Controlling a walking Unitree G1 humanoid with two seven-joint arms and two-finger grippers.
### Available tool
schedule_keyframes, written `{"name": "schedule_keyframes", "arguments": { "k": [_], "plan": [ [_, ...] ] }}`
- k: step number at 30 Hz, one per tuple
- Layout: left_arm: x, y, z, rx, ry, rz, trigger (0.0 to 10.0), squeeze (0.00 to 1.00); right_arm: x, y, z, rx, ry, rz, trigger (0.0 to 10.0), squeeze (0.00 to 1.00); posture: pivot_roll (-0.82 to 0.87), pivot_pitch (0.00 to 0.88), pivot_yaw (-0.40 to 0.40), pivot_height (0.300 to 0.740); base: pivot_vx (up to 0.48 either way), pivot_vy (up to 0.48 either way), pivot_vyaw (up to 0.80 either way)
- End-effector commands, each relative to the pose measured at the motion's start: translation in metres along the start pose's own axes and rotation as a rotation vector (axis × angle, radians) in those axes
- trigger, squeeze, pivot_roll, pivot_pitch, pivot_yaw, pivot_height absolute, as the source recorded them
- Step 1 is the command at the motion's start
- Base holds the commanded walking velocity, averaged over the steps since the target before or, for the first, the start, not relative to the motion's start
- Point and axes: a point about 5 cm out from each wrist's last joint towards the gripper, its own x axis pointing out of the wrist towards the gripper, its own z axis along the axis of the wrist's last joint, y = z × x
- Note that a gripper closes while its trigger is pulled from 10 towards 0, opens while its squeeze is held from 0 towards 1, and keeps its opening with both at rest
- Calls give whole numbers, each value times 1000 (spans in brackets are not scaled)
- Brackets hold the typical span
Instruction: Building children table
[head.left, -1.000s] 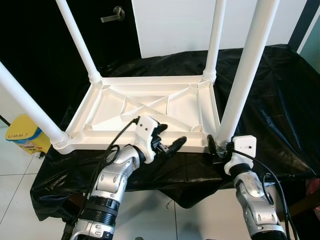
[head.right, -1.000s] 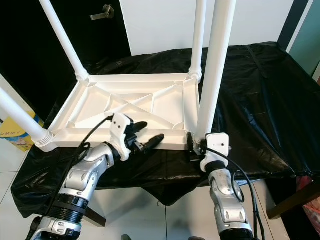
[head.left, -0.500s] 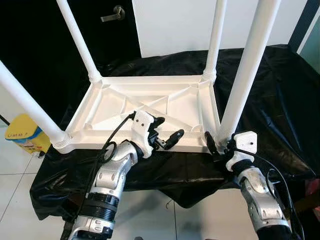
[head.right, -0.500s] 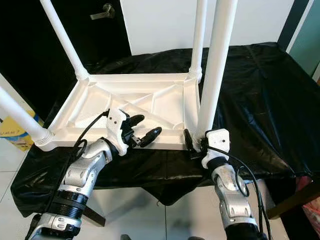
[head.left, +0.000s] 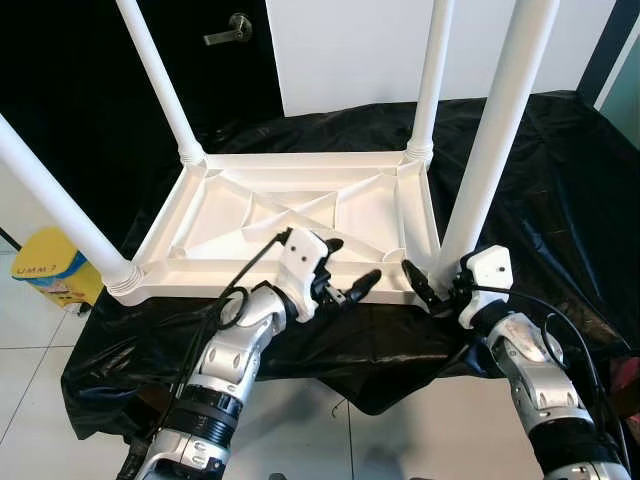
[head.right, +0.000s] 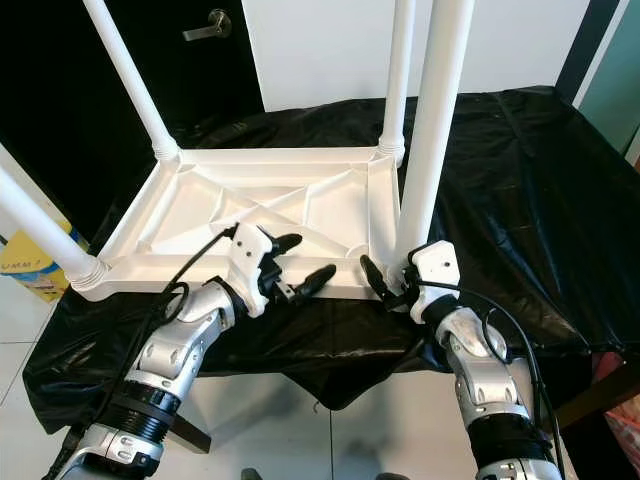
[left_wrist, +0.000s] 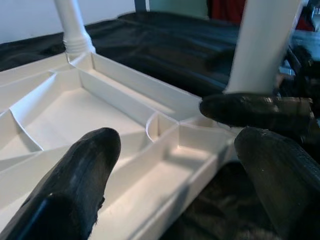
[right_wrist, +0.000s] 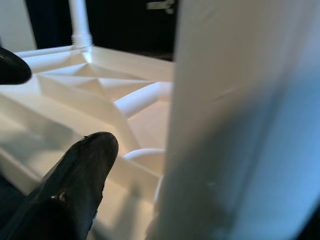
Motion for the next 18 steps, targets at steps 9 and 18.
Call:
{"name": "schedule_keyframes", "arguments": {
  "k": [9,18],
  "plan": [
    [-4,-16,-9,46,48,-223,10000,0,2,-4,-4,-8,9,51,0,0,-189,0,48,740,0,0,0],
    [-6,-17,-9,20,42,-199,10000,0,-6,-6,-8,18,24,17,10000,0,-215,0,67,740,0,0,0]
  ]
}}
